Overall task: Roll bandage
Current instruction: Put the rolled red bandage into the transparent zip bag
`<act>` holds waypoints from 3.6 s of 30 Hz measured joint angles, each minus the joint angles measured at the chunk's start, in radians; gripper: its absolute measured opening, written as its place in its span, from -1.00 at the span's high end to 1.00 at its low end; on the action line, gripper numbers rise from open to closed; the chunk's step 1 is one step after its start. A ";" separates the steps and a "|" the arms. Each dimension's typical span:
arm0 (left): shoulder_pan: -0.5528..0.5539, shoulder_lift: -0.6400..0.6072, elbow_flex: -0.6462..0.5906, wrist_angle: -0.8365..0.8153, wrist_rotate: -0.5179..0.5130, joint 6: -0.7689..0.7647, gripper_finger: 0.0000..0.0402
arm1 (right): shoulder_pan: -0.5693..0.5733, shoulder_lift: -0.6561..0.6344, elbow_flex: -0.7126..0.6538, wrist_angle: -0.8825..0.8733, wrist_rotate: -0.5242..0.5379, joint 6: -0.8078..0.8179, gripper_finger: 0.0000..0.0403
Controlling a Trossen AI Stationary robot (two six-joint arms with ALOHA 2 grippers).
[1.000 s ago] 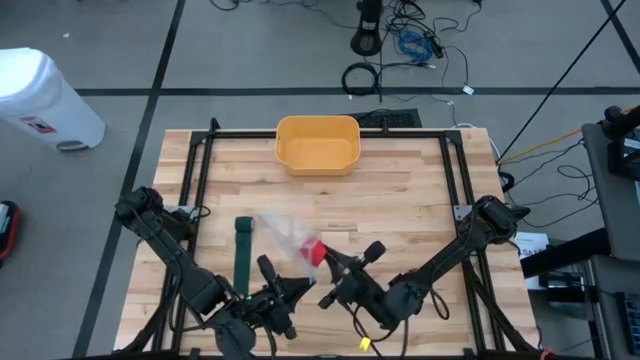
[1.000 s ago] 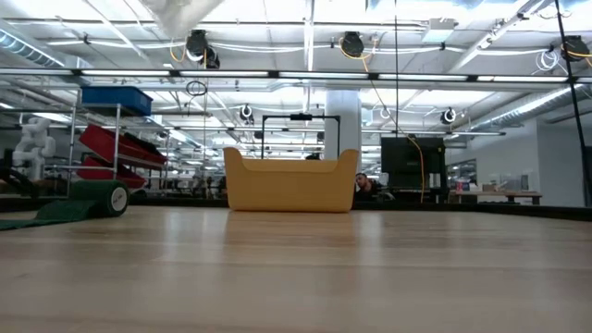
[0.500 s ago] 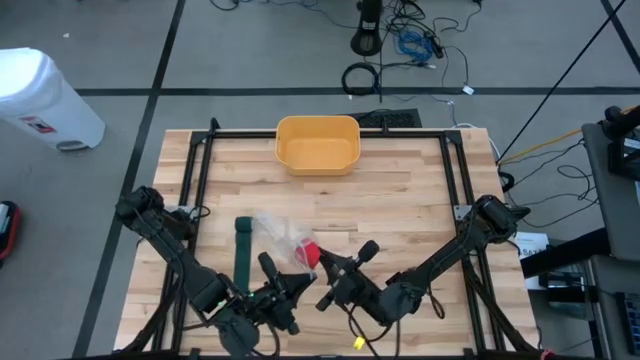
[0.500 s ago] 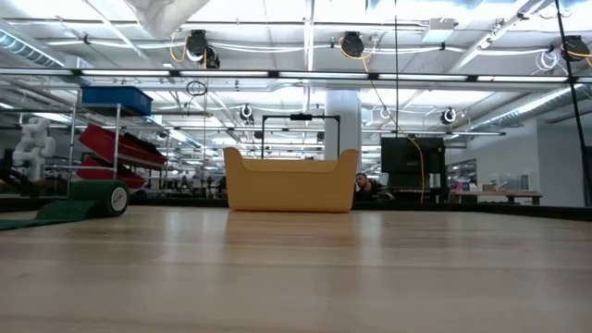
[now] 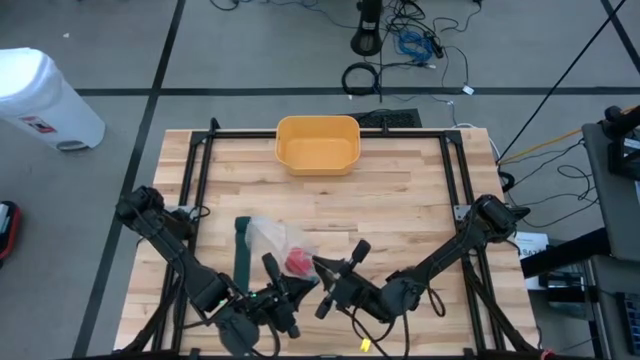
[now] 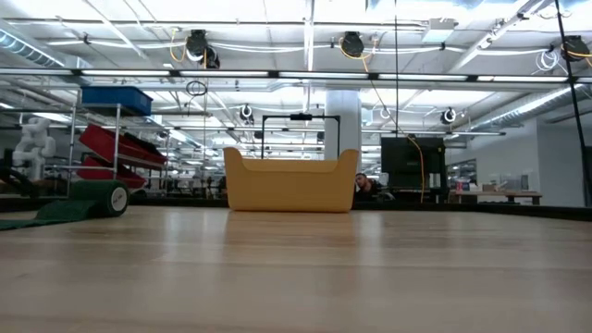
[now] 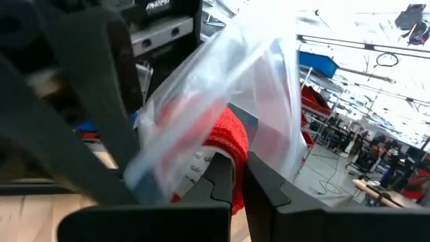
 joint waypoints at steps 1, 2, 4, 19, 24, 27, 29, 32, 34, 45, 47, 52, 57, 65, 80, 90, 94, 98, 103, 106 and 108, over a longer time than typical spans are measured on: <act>0.000 0.001 0.000 -0.002 -0.001 0.002 0.98 | -0.003 0.000 0.000 0.000 -0.002 -0.002 0.97; 0.000 0.001 -0.001 -0.002 -0.007 0.008 0.98 | -0.004 0.000 0.000 -0.007 -0.007 -0.002 0.97; -0.001 0.001 0.000 -0.002 -0.034 0.008 0.98 | -0.004 0.000 0.001 -0.065 -0.029 0.028 0.97; -0.036 0.001 -0.001 0.021 -0.023 0.017 0.98 | -0.014 0.001 0.001 -0.162 -0.102 0.108 0.96; -0.045 0.001 -0.001 0.022 -0.032 0.034 0.98 | -0.007 0.000 0.002 -0.153 -0.102 0.127 0.77; -0.056 0.000 -0.001 0.022 -0.035 0.035 0.98 | 0.007 -0.005 0.002 -0.149 -0.100 0.090 0.51; -0.063 -0.005 -0.001 0.022 -0.036 0.035 0.98 | 0.025 -0.021 0.001 -0.154 -0.100 0.080 0.33; -0.077 -0.013 -0.001 0.033 -0.035 0.035 0.98 | 0.059 -0.066 0.001 -0.182 -0.095 0.099 0.11; -0.090 -0.016 -0.001 0.061 -0.035 0.039 0.98 | 0.088 -0.101 0.001 -0.231 -0.095 0.128 0.00; -0.139 -0.034 -0.001 0.176 -0.005 0.122 0.98 | 0.279 -0.290 0.002 -0.450 -0.102 -0.105 -0.09; -0.141 -0.042 -0.001 0.199 0.054 0.121 0.98 | 0.290 -0.329 0.001 -0.452 -0.106 -0.151 -0.07; -0.142 -0.046 -0.001 0.207 0.215 0.114 0.98 | 0.288 -0.421 0.002 -0.617 -0.275 -0.156 -0.05; -0.143 -0.055 -0.001 0.204 0.222 0.087 0.98 | 0.241 -0.512 0.002 -0.866 -0.571 0.118 -0.05; -0.138 -0.055 -0.001 0.037 0.233 -0.182 0.98 | 0.160 -0.497 0.001 -0.975 -0.673 0.120 -0.05; -0.141 -0.053 -0.001 -0.218 0.371 -0.567 0.98 | -0.047 -0.410 0.002 -1.009 -1.035 -0.038 -0.05; -0.143 -0.053 -0.001 -0.242 0.502 -0.569 0.98 | -0.091 -0.265 0.001 -0.944 -1.093 -0.116 -0.05; -0.143 -0.053 -0.001 -0.270 0.504 -0.571 0.98 | -0.090 -0.239 0.001 -0.841 -1.096 -0.132 -0.05; -0.143 -0.053 -0.001 -0.276 0.504 -0.595 0.98 | -0.090 -0.231 0.001 -0.801 -1.096 -0.134 -0.05; -0.143 -0.053 -0.001 -0.276 0.504 -0.595 0.98 | -0.090 -0.232 0.002 -0.793 -1.097 -0.121 0.01; -0.143 -0.053 -0.001 -0.276 0.504 -0.595 0.98 | -0.091 -0.227 0.002 -0.786 -1.132 -0.095 0.12; -0.143 -0.053 -0.001 -0.276 0.504 -0.594 0.98 | -0.092 -0.219 0.002 -0.780 -1.143 -0.093 0.20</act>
